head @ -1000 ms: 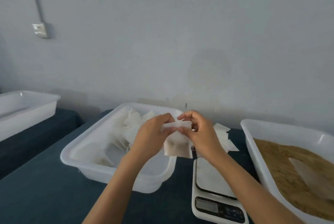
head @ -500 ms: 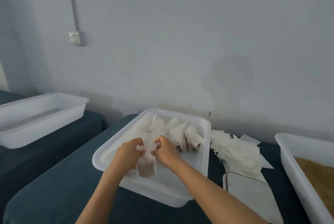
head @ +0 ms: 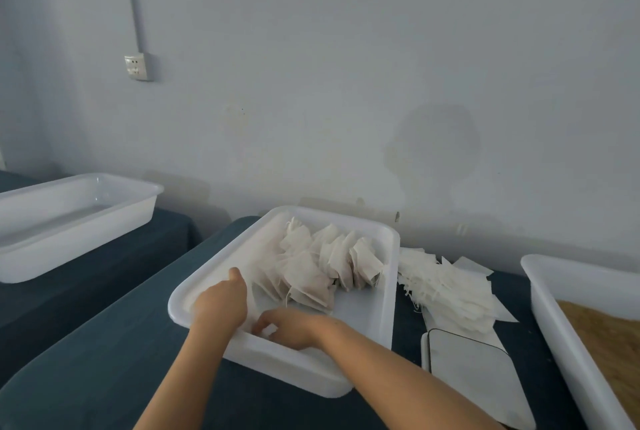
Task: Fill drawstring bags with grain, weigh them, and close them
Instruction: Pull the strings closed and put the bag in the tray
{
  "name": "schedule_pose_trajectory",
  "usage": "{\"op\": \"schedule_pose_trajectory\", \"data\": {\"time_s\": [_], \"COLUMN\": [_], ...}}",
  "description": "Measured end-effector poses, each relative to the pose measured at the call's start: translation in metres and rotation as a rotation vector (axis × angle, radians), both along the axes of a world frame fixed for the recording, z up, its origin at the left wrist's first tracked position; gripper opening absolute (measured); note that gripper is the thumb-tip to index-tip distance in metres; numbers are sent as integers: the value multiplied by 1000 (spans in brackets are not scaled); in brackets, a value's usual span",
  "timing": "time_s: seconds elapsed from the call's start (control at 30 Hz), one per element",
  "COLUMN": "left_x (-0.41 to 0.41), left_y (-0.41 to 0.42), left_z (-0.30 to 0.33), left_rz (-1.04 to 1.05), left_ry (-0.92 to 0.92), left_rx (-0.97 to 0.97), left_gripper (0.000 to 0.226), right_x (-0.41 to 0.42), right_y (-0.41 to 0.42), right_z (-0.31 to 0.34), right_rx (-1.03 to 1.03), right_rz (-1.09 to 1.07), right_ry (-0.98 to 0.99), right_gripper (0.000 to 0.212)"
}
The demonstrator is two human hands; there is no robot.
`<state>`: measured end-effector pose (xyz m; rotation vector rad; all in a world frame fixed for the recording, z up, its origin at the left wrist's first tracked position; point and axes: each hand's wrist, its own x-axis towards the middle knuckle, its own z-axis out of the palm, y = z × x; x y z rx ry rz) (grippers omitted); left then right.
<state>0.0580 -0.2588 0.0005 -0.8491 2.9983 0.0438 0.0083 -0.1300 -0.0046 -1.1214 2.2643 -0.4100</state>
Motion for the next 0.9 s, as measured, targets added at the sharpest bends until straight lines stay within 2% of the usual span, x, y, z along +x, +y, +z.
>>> {"op": "schedule_pose_trajectory", "data": {"time_s": [0.1,0.17,0.27,0.33,0.37,0.43,0.53,0.7,0.77,0.83,0.9], "left_x": [-7,-16,-36,-50,-56,-68,-84,-102,-106,-110,-113], "left_y": [15,30,53,70,78,93,113,132,135,137,138], "left_z": [11,20,31,34,35,35,33,31,29,27,25], "left_rz": [-25,-69,-168,-231,-262,-318,-375,-436,-441,-436,-432], "left_ry": [111,155,183,200,206,219,244,275,277,281,292], "left_rx": [-54,-67,-29,4,6,5,42,27,6,1,12], "left_gripper": [37,37,42,41,39,37,32,29,31,30,28], "right_x": [-10,-27,-62,-90,-104,-134,-167,-189,-192,-193,-193], "right_y": [20,43,92,129,148,185,230,247,244,243,242], "right_z": [10,24,44,48,45,31,3,-27,-31,-32,-31], "right_rx": [-165,-375,-702,-869,-882,-780,-521,-212,-156,-94,-46], "right_rz": [-51,-146,-407,-631,-739,-927,-1031,-904,-905,-886,-865], "right_ry": [16,42,91,223,328,505,492,369,401,462,522], "right_gripper": [42,33,26,29,29,24,10,36,31,14,10]}}
